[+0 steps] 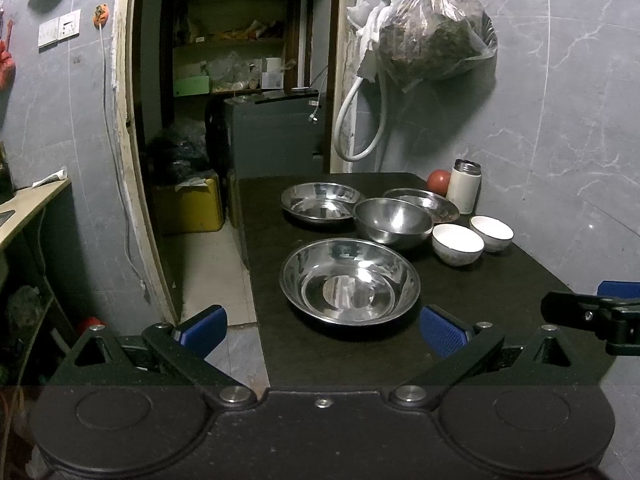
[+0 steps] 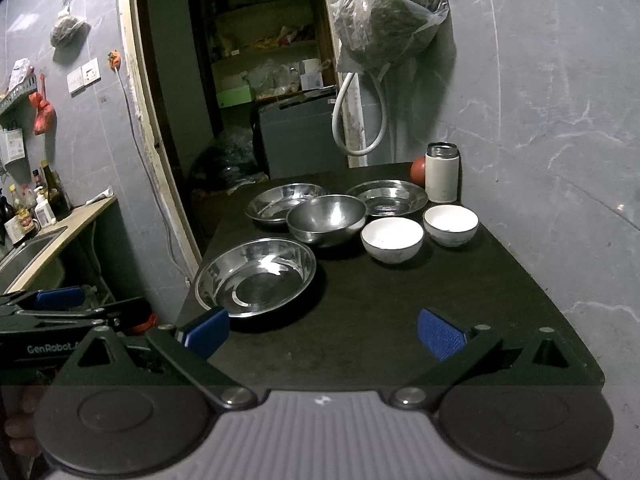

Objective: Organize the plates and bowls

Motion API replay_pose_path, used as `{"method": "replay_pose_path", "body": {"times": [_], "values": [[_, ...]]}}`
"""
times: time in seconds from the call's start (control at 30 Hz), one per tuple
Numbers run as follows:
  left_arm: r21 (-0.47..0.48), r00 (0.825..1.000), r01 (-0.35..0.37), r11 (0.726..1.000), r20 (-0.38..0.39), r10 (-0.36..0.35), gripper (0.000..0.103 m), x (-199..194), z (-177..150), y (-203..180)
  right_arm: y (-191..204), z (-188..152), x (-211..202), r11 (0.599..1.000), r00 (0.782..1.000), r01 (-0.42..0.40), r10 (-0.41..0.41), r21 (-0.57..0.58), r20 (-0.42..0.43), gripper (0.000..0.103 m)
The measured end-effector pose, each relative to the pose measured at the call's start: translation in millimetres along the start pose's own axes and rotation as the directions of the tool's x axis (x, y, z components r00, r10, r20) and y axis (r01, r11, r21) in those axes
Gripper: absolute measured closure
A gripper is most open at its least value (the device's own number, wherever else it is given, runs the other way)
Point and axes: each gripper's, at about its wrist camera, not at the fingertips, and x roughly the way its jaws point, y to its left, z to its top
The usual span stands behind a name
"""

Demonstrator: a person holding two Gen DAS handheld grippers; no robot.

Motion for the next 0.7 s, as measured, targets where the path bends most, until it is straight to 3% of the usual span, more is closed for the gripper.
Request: {"method": "replay_pose_path", "body": {"times": [0.7], "values": [[-0.003, 1.0, 0.006, 1.0, -0.03, -0.006, 0.001, 17, 1, -9, -10, 1, 12, 1.0, 1.0, -0.004, 0.004, 0.006, -0.018, 0.0]]}}
